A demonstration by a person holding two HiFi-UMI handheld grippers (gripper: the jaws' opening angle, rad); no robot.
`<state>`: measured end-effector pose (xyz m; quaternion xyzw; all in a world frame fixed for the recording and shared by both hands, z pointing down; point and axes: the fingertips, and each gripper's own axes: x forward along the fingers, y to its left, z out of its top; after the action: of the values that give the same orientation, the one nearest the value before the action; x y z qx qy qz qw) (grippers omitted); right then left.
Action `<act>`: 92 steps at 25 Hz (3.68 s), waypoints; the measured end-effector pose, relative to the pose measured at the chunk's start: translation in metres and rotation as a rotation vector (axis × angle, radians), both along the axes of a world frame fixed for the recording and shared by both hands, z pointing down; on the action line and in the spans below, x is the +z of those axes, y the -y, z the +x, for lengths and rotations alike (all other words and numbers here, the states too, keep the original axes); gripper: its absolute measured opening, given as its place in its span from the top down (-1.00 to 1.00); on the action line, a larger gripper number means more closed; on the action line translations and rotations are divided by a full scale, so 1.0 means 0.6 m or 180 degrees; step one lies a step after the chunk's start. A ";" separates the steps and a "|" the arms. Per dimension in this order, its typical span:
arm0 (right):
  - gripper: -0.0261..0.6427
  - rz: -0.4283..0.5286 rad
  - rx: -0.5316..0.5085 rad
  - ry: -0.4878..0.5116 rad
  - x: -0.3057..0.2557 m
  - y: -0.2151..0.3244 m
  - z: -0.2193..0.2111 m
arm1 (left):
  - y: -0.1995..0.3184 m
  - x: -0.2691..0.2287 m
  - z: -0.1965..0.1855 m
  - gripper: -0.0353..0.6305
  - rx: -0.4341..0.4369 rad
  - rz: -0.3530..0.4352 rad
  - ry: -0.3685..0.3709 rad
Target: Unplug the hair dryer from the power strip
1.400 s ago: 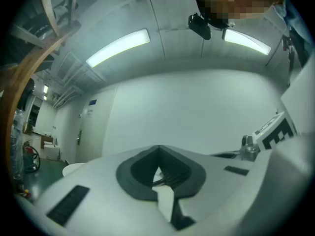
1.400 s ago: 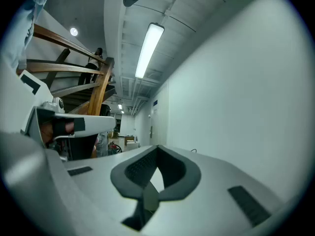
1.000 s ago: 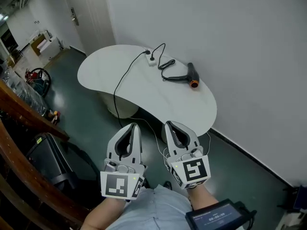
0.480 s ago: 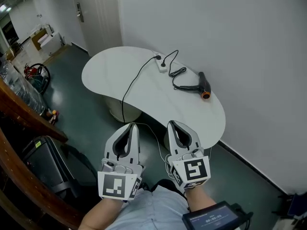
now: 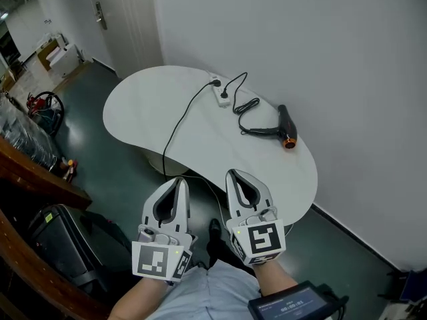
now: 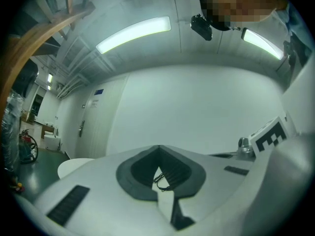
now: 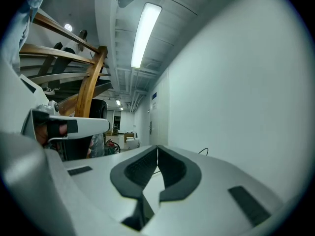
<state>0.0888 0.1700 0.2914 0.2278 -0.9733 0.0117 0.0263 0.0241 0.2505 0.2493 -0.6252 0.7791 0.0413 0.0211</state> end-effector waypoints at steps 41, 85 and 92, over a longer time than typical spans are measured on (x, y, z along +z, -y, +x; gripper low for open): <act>0.91 -0.0158 0.0481 -0.0176 0.033 0.405 -0.222 | 0.422 0.029 -0.245 0.90 0.0399 -0.0295 0.0046; 0.77 -0.1017 0.1256 -0.0818 0.324 0.588 -0.383 | 0.692 0.362 -0.336 0.90 0.1390 -0.1379 -0.0959; 0.77 -0.1063 0.1282 -0.0853 0.324 0.585 -0.379 | 0.711 0.381 -0.331 0.90 0.1462 -0.1394 -0.1104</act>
<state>-0.1389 -0.1811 0.4861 0.4084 -0.8809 0.1466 0.1889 -0.1743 -0.1760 0.4779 -0.7574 0.6006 -0.0175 -0.2556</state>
